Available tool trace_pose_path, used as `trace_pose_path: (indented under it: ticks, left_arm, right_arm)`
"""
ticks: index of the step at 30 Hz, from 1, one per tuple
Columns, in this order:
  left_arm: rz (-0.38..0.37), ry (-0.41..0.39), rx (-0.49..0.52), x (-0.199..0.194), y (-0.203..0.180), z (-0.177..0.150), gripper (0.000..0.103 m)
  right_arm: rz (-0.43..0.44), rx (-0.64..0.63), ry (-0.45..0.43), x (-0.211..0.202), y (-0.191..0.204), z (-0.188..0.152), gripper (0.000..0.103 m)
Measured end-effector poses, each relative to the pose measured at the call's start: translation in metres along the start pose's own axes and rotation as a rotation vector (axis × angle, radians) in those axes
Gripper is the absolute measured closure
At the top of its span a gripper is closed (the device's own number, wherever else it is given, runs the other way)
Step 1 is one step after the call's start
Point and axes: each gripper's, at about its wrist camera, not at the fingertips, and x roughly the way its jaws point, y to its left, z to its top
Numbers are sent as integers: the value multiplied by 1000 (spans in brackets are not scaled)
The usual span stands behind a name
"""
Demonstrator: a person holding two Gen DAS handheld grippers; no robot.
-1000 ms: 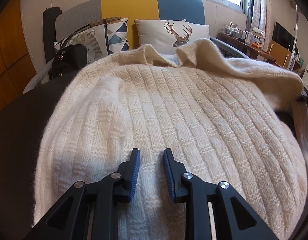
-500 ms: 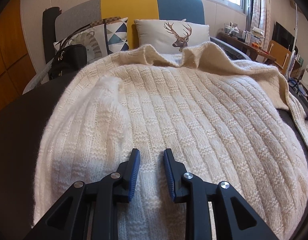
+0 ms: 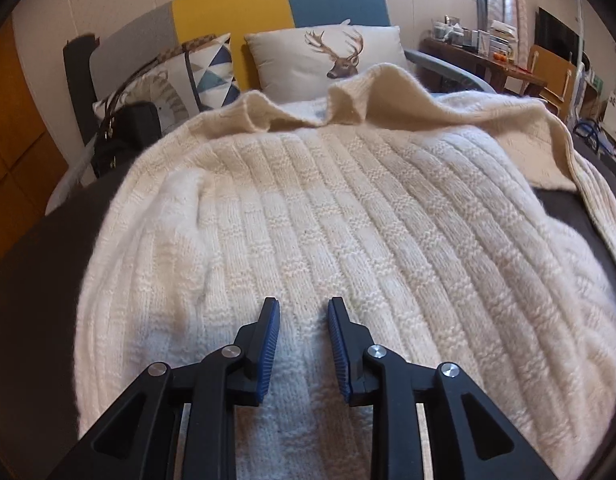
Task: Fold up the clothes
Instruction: 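Grasp a sweater sleeve with the right gripper and lift it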
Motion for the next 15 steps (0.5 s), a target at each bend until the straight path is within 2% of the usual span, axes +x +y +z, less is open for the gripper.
trace_pose_path:
  ticks: [3,6,9,10,12,13,14,15]
  left_arm:
    - [10,-20,40,-1,-3,-4,78]
    - [10,-29,35,-1,-2,-5,77]
    - [24,-37,40,-1,-4,-7,77]
    - [31,-39,47,-1,-5,-8,77]
    - [45,-41,60,-2,-8,-8,77]
    - [48,-41,62,-2,-8,-8,77]
    - [49,-42,63,-2,-8,-9,77]
    - [51,-43,65,-2,-8,-9,77]
  right_arm:
    - [-61,53,-71,-15,-19,4,69]
    - [-331,67,-123,-32,-44,5,69]
    - [-503,54,-76,-37,-68,2,66]
    - [-539,48,-35,-31,-77,0,66]
    - [-553,30,-50,-30,-87,2,66]
    - [-559,21,-58,-30,-92,3,69]
    - [-566,12,-66,-30,-97,5,86]
    - [-567,8,-69,-30,-102,10,89]
